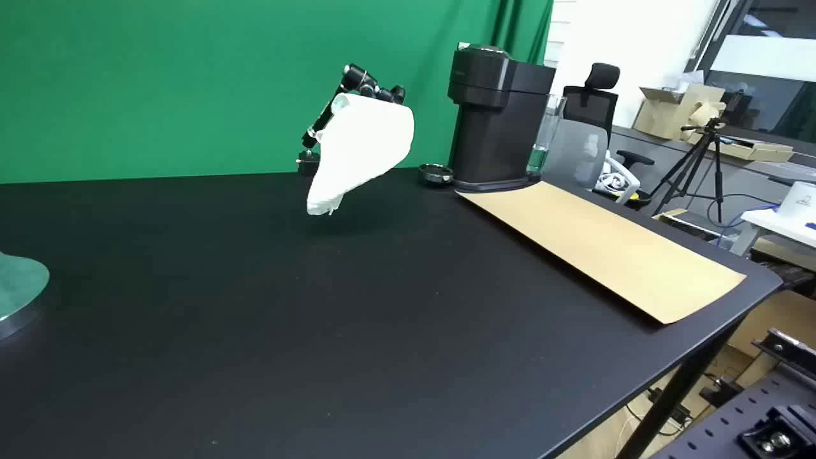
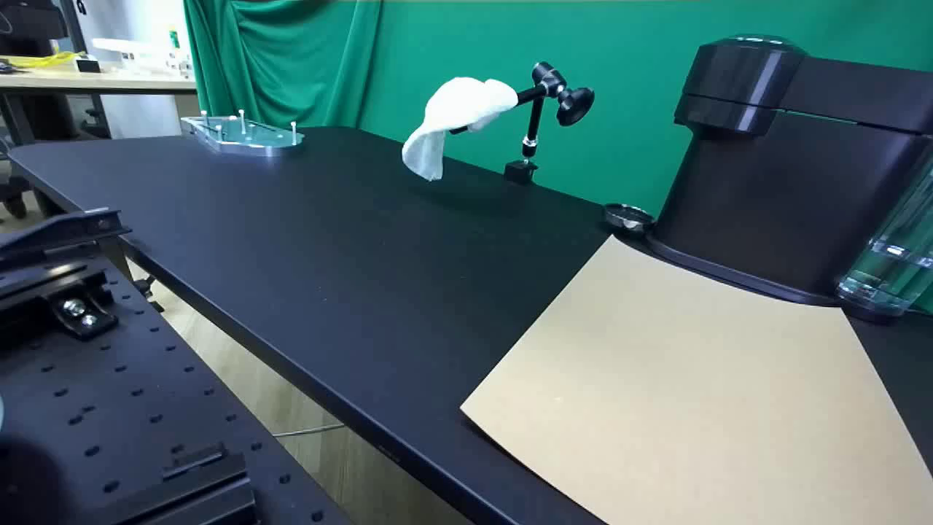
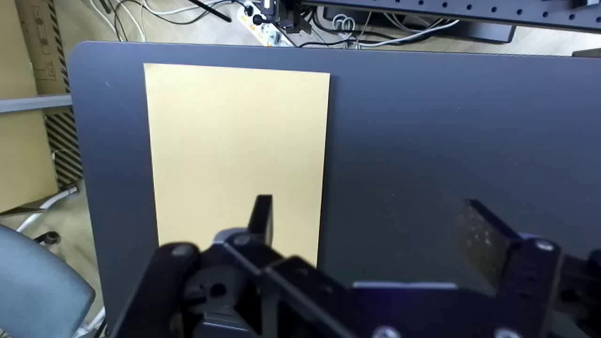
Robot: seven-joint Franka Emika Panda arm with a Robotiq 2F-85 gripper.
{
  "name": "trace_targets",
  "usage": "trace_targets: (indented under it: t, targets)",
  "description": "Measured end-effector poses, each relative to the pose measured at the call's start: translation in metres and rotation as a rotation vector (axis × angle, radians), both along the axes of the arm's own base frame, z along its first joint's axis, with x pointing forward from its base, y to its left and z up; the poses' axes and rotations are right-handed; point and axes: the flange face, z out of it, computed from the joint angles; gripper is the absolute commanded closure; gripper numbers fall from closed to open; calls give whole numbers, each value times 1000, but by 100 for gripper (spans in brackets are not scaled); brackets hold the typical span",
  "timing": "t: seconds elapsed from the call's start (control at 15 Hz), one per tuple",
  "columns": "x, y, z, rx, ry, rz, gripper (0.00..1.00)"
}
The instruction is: Put the towel on the table
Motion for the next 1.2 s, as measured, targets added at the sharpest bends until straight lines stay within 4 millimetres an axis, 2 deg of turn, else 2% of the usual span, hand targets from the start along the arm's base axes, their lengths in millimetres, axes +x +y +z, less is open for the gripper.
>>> trace_targets:
  t: [0.87,1.0,1.2]
  targets:
    - [1,0,1,-4,-10,1,0]
    - [10,1,1,-16,-52,11,0]
    - [40,3,-7,-38,-137,48,0]
